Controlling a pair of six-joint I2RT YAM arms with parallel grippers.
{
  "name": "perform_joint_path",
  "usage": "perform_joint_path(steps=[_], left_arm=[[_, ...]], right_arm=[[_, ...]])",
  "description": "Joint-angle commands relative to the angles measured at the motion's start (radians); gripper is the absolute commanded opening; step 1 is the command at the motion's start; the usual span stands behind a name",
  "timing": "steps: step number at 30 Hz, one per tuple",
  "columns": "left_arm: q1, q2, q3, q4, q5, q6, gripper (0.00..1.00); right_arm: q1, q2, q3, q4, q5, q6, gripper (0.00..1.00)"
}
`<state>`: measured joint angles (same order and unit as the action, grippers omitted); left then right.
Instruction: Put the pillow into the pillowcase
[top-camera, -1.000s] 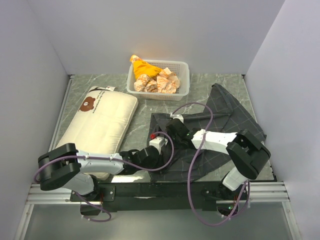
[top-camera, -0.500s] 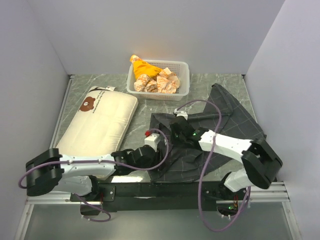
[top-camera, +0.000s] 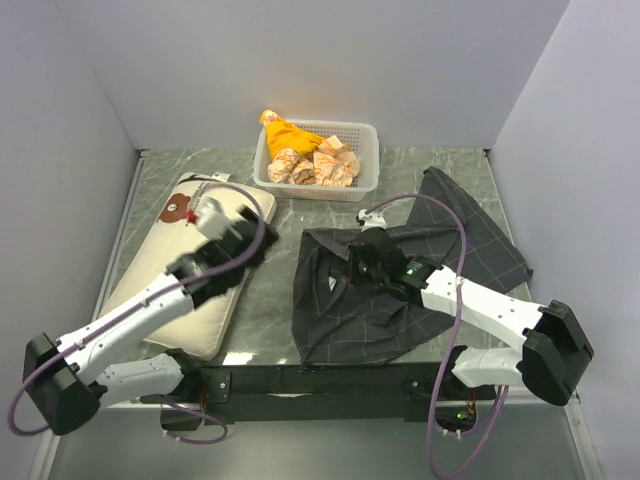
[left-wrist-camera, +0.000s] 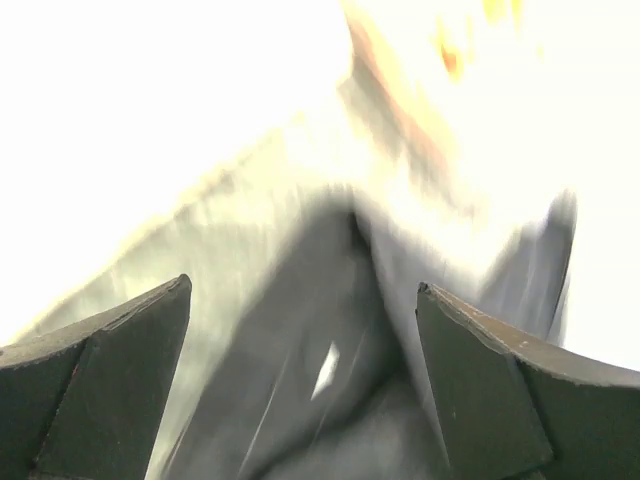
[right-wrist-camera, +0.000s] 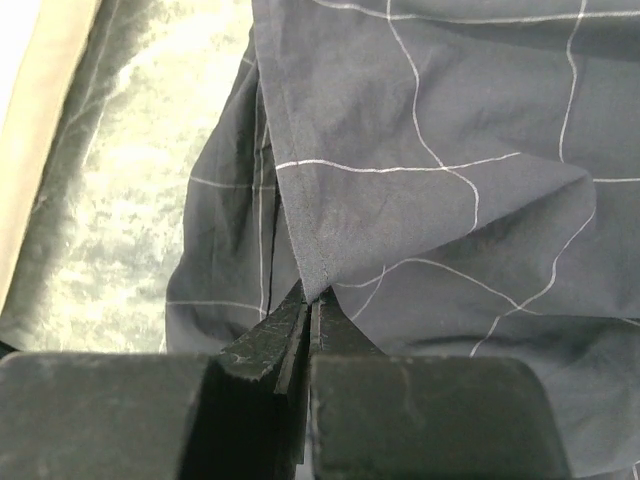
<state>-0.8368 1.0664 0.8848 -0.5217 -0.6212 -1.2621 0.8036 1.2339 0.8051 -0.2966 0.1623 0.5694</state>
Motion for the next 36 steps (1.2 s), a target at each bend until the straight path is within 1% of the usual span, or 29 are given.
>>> perform_joint_path(steps=[1,2,3,4,5,6,7,8,10,11,12,13,14,17,18,21,23,24,25,26,27,28,30,31,32,33,34,35,36], left_arm=[[0.278,0.087,0.176,-0.112,-0.028,-0.161,0.99],[0.368,0.171,0.221,-0.188,-0.034,-0.248,0.99],[0.41,0.225,0.276,-0.251,-0.032,-0.296,0.99],[0.485,0.28,0.395,-0.289,-0.02,-0.327,0.99],[0.519,0.394,0.457,-0.376,0.0,-0.344,0.99],[0.554,0.456,0.521,-0.423,0.018,-0.364,1.0],[0.588,0.516,0.639,-0.451,0.035,-0.368,0.99],[0.64,0.621,0.687,-0.471,0.046,-0.352,0.99],[0.703,0.726,0.808,-0.512,0.077,-0.341,0.99],[0.72,0.821,0.841,-0.517,0.089,-0.332,0.99],[0.734,0.863,0.868,-0.496,0.109,-0.321,0.99],[0.755,0.904,0.893,-0.462,0.133,-0.256,0.99],[0.765,0.987,0.907,-0.443,0.159,-0.231,0.99],[0.783,1.142,0.965,-0.491,0.216,-0.209,0.99],[0.783,1.168,0.967,-0.498,0.218,-0.21,0.99],[0.794,1.187,0.889,-0.445,0.224,-0.198,0.99],[0.797,1.122,0.772,-0.313,0.209,-0.14,0.49],[0.798,1.091,0.688,-0.257,0.207,-0.113,0.22],[0.809,1.058,0.653,-0.215,0.204,-0.068,0.01],[0.814,1.003,0.623,-0.143,0.21,-0.034,0.01],[0.818,0.979,0.588,-0.114,0.215,-0.001,0.01],[0.824,0.956,0.582,-0.098,0.21,0.065,0.01],[0.824,0.894,0.57,-0.052,0.193,0.143,0.01],[0.824,0.835,0.551,-0.013,0.199,0.23,0.01],[0.824,0.795,0.528,0.062,0.201,0.269,0.01],[0.824,0.752,0.464,0.13,0.23,0.314,0.01],[0.824,0.665,0.429,0.184,0.253,0.408,0.01],[0.824,0.623,0.398,0.224,0.268,0.444,0.01],[0.824,0.585,0.34,0.306,0.328,0.484,0.01]], right_arm=[[0.006,-0.027,0.034,-0.001,-0.032,-0.011,0.0],[0.005,-0.028,0.031,0.004,-0.038,-0.009,0.0],[0.005,-0.03,0.029,0.002,-0.046,-0.009,0.0],[0.006,-0.031,0.029,0.002,-0.047,-0.009,0.0],[0.005,-0.031,0.028,-0.001,-0.052,-0.006,0.0],[0.006,-0.036,0.026,0.001,-0.061,-0.008,0.0],[0.006,-0.04,0.022,0.005,-0.063,-0.005,0.0],[0.006,-0.048,0.023,0.002,-0.066,-0.005,0.0],[0.006,-0.056,0.023,-0.013,-0.058,-0.008,0.0],[0.006,-0.066,0.02,-0.013,-0.06,-0.008,0.0],[0.006,-0.073,0.019,-0.018,-0.057,-0.009,0.0],[0.006,-0.077,0.014,-0.021,-0.05,-0.011,0.0],[0.006,-0.085,0.013,-0.025,-0.052,-0.013,0.0],[0.006,-0.088,-0.001,-0.026,-0.05,-0.017,0.0],[0.008,-0.088,0.0,-0.027,-0.05,-0.019,0.0],[0.006,-0.09,-0.001,-0.026,-0.055,-0.02,0.0],[0.005,-0.088,0.002,-0.024,-0.055,-0.02,0.0],[0.006,-0.088,0.002,-0.024,-0.058,-0.022,0.0],[0.006,-0.086,0.002,-0.021,-0.06,-0.022,0.0],[0.006,-0.09,0.002,-0.019,-0.061,-0.022,0.0],[0.006,-0.09,0.002,-0.021,-0.063,-0.02,0.0],[0.006,-0.088,0.002,-0.019,-0.064,-0.023,0.0],[0.006,-0.09,0.005,-0.018,-0.063,-0.023,0.0],[0.006,-0.09,0.006,-0.019,-0.063,-0.025,0.0],[0.006,-0.09,0.008,-0.019,-0.061,-0.025,0.0],[0.006,-0.088,0.012,-0.024,-0.06,-0.026,0.0],[0.006,-0.086,0.014,-0.029,-0.052,-0.029,0.0],[0.006,-0.083,0.019,-0.033,-0.049,-0.031,0.0],[0.008,-0.083,0.026,-0.039,-0.047,-0.031,0.0]])
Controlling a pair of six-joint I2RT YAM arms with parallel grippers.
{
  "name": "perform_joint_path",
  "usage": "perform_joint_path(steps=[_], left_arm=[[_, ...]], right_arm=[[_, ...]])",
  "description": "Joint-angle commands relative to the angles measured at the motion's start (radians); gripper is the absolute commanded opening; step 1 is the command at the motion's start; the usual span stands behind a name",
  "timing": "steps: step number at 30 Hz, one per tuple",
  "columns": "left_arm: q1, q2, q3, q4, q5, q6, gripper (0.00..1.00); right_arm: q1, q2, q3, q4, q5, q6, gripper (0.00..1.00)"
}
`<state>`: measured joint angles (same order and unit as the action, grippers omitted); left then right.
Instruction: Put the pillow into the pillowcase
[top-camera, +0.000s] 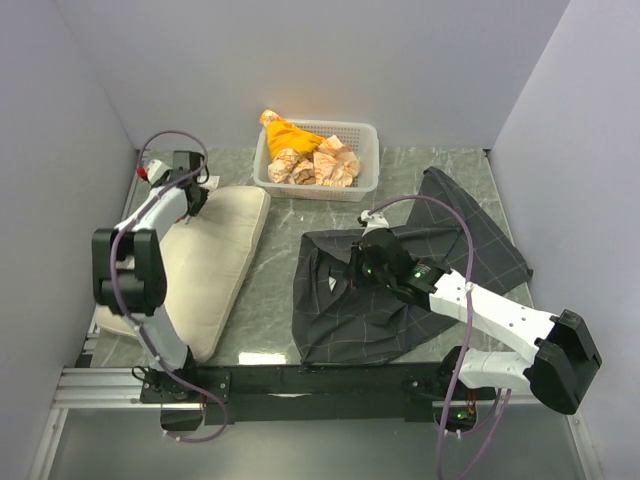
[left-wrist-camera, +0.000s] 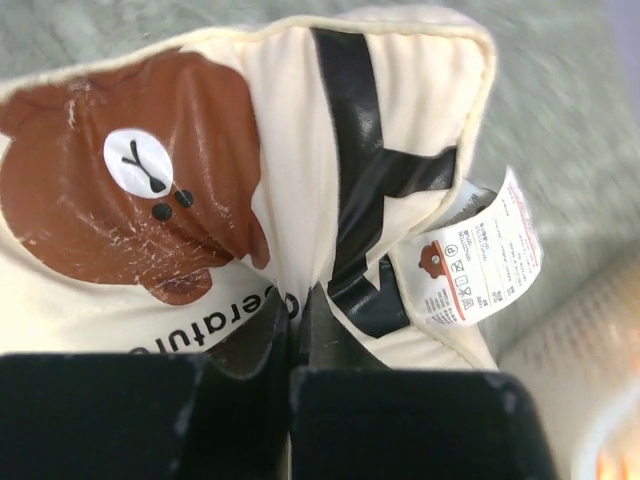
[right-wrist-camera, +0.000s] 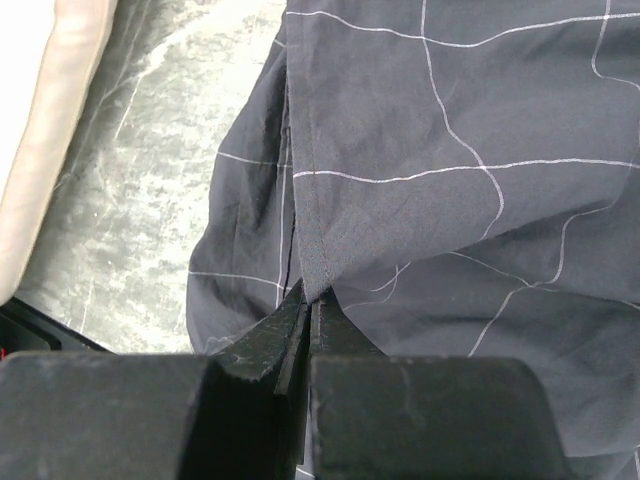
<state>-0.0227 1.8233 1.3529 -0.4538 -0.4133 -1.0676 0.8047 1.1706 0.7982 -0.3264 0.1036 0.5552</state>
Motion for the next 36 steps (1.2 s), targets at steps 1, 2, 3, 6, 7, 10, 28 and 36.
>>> perform_joint_path(steps=[1,2,3,6,7,10,28,36], left_arm=[[0.006,-0.241,-0.156,0.263,0.145,0.34,0.01],[0.001,-0.269,-0.176,0.276,0.166,0.357,0.01],[-0.008,-0.294,-0.202,0.264,0.18,0.368,0.01],[-0.075,-0.406,-0.279,0.244,0.14,0.394,0.01],[-0.107,-0.465,-0.299,0.225,0.111,0.388,0.01],[-0.135,-0.589,-0.408,0.237,0.139,0.353,0.01],[-0.64,-0.826,-0.627,0.313,-0.283,0.113,0.01],[-0.713,-0.659,-0.537,0.345,-0.341,0.11,0.01]], right_arm=[[0.005,-0.017,0.036,-0.013,0.016,-0.02,0.0],[0.005,-0.012,0.041,-0.017,0.021,-0.02,0.0],[0.005,-0.008,0.05,-0.022,0.025,-0.021,0.0],[0.004,0.017,0.067,-0.03,0.034,-0.024,0.0],[0.004,0.024,0.071,-0.031,0.033,-0.024,0.0],[0.004,0.027,0.076,-0.03,0.027,-0.023,0.0],[0.007,-0.084,0.087,-0.071,-0.085,0.003,0.0],[0.004,-0.134,0.085,-0.106,-0.1,0.011,0.0]])
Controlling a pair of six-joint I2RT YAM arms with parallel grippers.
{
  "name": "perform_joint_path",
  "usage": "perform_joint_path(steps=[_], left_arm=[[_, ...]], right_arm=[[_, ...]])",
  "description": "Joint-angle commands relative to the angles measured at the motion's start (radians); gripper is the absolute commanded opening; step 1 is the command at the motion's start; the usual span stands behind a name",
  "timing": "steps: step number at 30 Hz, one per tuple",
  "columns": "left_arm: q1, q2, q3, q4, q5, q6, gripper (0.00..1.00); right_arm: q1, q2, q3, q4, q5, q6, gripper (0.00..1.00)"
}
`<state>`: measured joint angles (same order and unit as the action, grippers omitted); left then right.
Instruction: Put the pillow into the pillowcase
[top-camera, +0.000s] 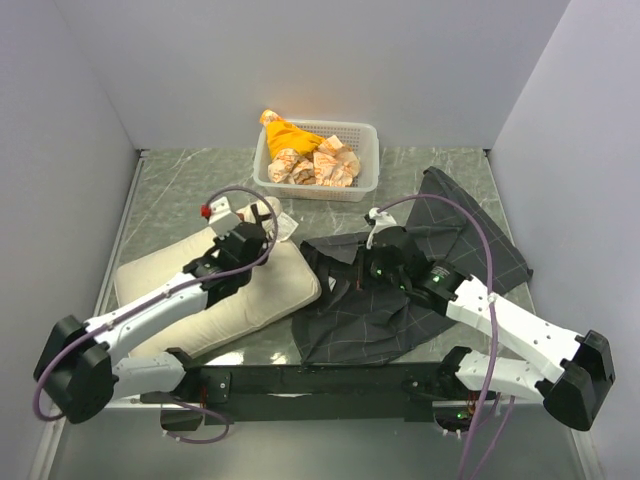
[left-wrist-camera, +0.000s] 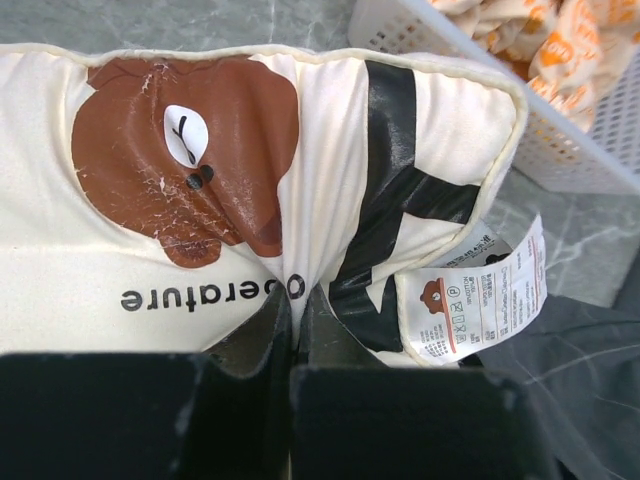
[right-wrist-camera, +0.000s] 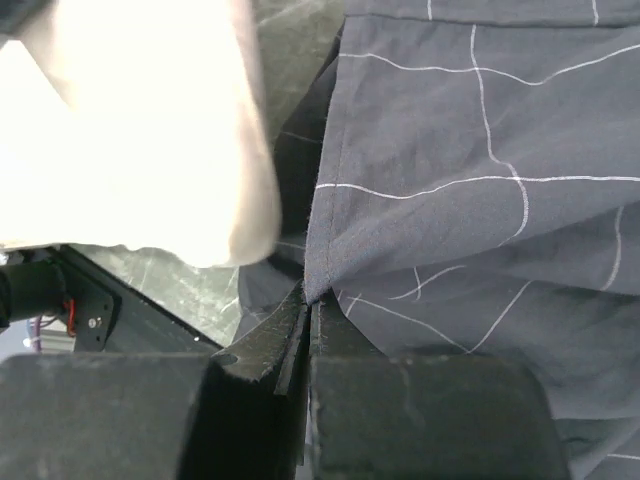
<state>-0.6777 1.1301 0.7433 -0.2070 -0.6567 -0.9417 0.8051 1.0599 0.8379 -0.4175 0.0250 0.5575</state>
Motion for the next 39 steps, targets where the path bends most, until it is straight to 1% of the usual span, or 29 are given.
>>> perform_joint_path(steps=[1,4,10,14,15,19,21,22,24,25,26,29,35,39], left_arm=[[-0.072,0.057,0.074,0.097,-0.11,-0.022,0.01],[-0.115,0.088,0.08,0.067,-0.167,-0.066,0.01],[-0.236,0.097,0.091,0.026,-0.288,-0.094,0.01],[-0.316,0.114,0.113,-0.048,-0.331,-0.129,0.01],[-0.351,0.12,0.116,-0.081,-0.348,-0.156,0.01],[-0.416,0.119,0.131,-0.147,-0.354,-0.181,0.01],[-0.433,0.108,0.136,-0.132,-0.322,-0.117,0.01],[-0.436,0.102,0.142,-0.129,-0.282,-0.097,0.01],[-0.447,0.076,0.142,-0.118,-0.242,-0.013,0.01],[-0.447,0.062,0.13,-0.092,-0.183,0.024,0.01],[-0.448,0.048,0.126,-0.089,-0.154,0.065,0.01],[-0.448,0.008,0.111,-0.083,-0.032,0.136,0.01],[-0.453,-0.079,0.031,-0.066,0.097,0.178,0.01],[-0.454,-0.063,0.007,-0.039,0.169,0.215,0.01]], right_arm=[[0.005,-0.018,0.053,-0.021,-0.022,0.009,0.0],[0.005,0.005,0.096,-0.035,-0.054,0.007,0.0],[0.003,0.078,0.177,-0.075,-0.004,0.013,0.0],[-0.023,0.152,0.236,-0.078,0.007,0.021,0.0],[-0.029,0.178,0.245,-0.075,0.009,0.024,0.0],[-0.064,0.225,0.282,-0.078,0.01,0.021,0.0],[-0.095,0.238,0.294,-0.078,0.012,0.018,0.0],[-0.109,0.241,0.297,-0.078,0.004,0.018,0.0],[-0.132,0.244,0.305,-0.072,-0.014,0.013,0.0],[-0.133,0.245,0.308,-0.073,-0.016,0.01,0.0],[-0.138,0.247,0.314,-0.075,-0.016,0.002,0.0],[-0.139,0.253,0.313,-0.067,-0.02,-0.002,0.0],[-0.138,0.27,0.31,-0.049,-0.053,0.001,0.0],[-0.138,0.258,0.302,-0.043,-0.056,0.004,0.0]])
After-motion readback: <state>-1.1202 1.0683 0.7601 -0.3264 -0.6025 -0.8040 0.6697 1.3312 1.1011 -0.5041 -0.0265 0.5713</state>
